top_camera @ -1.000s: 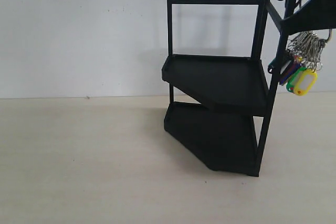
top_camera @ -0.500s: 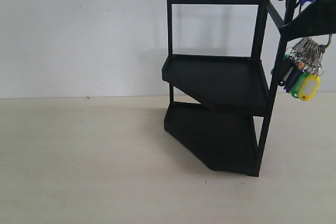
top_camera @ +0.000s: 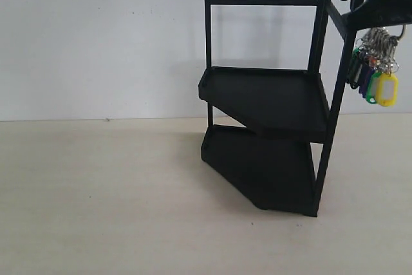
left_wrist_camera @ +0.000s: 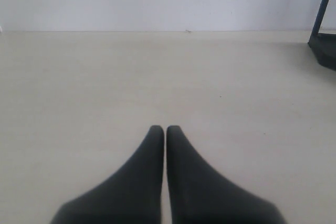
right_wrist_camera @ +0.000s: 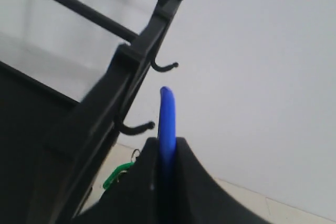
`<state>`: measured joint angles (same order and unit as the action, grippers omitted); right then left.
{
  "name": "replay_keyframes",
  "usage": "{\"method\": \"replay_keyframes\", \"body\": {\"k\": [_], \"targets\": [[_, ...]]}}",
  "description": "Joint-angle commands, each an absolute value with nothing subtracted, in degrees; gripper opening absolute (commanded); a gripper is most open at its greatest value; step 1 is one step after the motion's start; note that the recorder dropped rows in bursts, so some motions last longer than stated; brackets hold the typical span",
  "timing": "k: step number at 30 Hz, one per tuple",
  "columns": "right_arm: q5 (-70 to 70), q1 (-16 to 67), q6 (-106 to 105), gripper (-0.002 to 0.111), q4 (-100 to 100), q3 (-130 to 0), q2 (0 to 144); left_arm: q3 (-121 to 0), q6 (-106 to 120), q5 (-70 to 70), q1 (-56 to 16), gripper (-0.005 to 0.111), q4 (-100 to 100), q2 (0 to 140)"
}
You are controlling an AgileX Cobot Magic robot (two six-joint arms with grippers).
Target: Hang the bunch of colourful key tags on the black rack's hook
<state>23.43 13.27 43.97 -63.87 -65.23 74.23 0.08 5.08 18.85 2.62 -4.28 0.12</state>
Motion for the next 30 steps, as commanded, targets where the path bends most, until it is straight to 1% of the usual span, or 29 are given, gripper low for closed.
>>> {"method": "replay_keyframes", "body": {"k": [1, 8, 12, 18, 30], "targets": [[20.57, 13.11, 45.79, 0.0, -64.45, -66.53, 73.89, 0.0, 4.48, 17.98, 2.76, 0.004, -4.7, 0.0], [19.97, 13.11, 43.53, 0.0, -58.58, -66.53, 73.97, 0.0, 4.48, 17.98, 2.76, 0.004, -4.7, 0.0], [20.2, 13.11, 37.67, 0.0, -51.8, -66.53, 74.11, 0.0, 4.48, 17.98, 2.76, 0.004, -4.7, 0.0], [23.1, 13.11, 34.79, 0.0, -46.9, -66.53, 75.03, 0.0, 4.48, 17.98, 2.76, 0.004, -4.7, 0.0], [24.59, 13.11, 34.15, 0.0, -45.19, -66.43, 76.03, 0.0, 4.48, 17.98, 2.76, 0.004, -4.7, 0.0]]}}
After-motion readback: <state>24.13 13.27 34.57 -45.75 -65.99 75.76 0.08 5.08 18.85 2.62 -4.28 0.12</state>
